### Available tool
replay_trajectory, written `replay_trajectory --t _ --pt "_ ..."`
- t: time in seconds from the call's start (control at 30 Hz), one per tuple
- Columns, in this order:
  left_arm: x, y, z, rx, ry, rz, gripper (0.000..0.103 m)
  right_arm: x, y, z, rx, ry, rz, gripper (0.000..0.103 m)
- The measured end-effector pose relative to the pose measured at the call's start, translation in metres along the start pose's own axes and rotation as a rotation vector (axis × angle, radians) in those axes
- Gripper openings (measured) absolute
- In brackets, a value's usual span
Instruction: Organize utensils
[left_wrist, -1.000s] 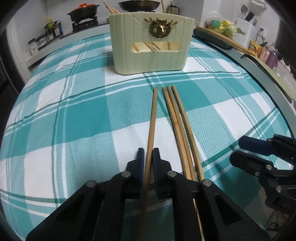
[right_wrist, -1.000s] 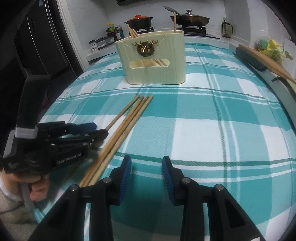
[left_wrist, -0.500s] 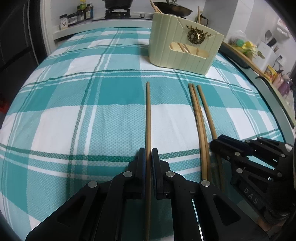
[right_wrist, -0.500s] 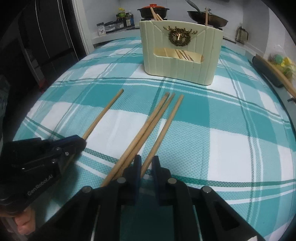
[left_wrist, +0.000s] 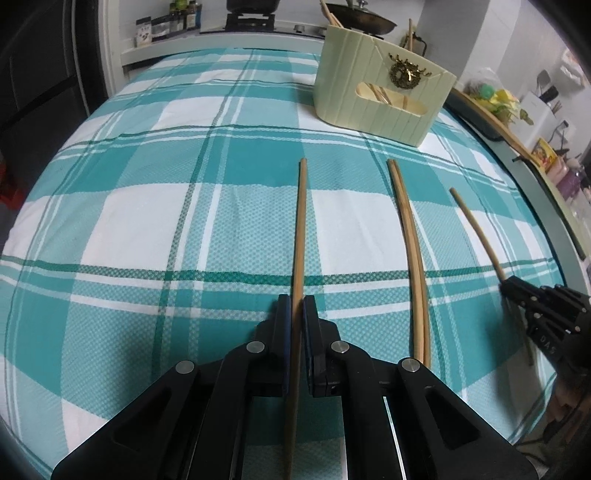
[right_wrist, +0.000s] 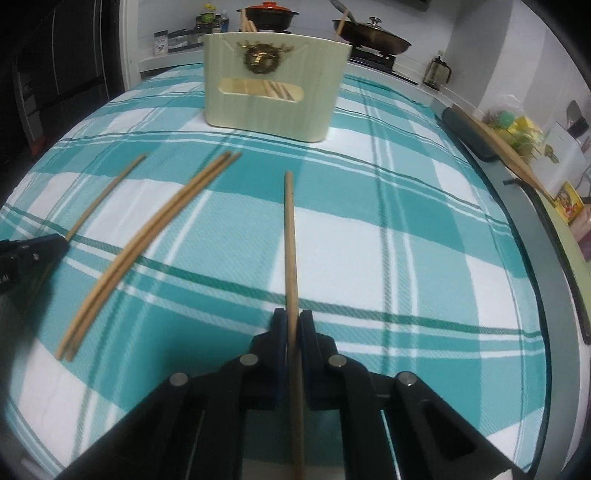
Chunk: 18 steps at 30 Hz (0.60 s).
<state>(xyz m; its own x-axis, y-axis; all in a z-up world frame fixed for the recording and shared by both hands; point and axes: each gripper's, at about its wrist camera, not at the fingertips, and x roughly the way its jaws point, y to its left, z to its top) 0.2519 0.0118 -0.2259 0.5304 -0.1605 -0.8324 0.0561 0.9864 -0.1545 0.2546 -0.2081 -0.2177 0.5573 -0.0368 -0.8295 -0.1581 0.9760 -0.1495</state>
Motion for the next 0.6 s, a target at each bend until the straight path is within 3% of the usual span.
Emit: replay_trajectory --t 0.03,0.1,0.13,0.17,0.23,0.43,0.6 --pt "-0.001 0.0 -0.002 0.005 0.003 -0.008 0.013 -0.003 -0.008 -0.005 0.013 0.0 0.004 0.008" --pt "-0.005 0.0 -0.004 0.014 0.007 -0.029 0.035 -0.009 -0.022 -0.014 0.049 0.0 0.038 0.009" --pt "-0.008 -0.001 -0.004 0.021 0.005 -0.026 0.055 -0.012 -0.028 -0.018 0.062 -0.003 0.053 0.014" --pt "-0.01 -0.001 -0.005 0.028 0.001 -0.021 0.068 -0.016 -0.031 -0.021 0.073 -0.013 0.061 0.019" --pt "-0.015 0.001 -0.005 0.039 -0.011 -0.015 0.073 -0.025 -0.036 -0.025 0.092 -0.04 0.077 0.042" --pt "-0.011 0.009 -0.005 0.074 0.01 0.012 0.078 -0.037 -0.039 -0.025 0.127 -0.073 0.14 0.043" --pt "-0.003 0.011 -0.008 0.121 0.033 0.047 0.082 -0.029 -0.029 -0.024 0.1 -0.062 0.136 0.043"
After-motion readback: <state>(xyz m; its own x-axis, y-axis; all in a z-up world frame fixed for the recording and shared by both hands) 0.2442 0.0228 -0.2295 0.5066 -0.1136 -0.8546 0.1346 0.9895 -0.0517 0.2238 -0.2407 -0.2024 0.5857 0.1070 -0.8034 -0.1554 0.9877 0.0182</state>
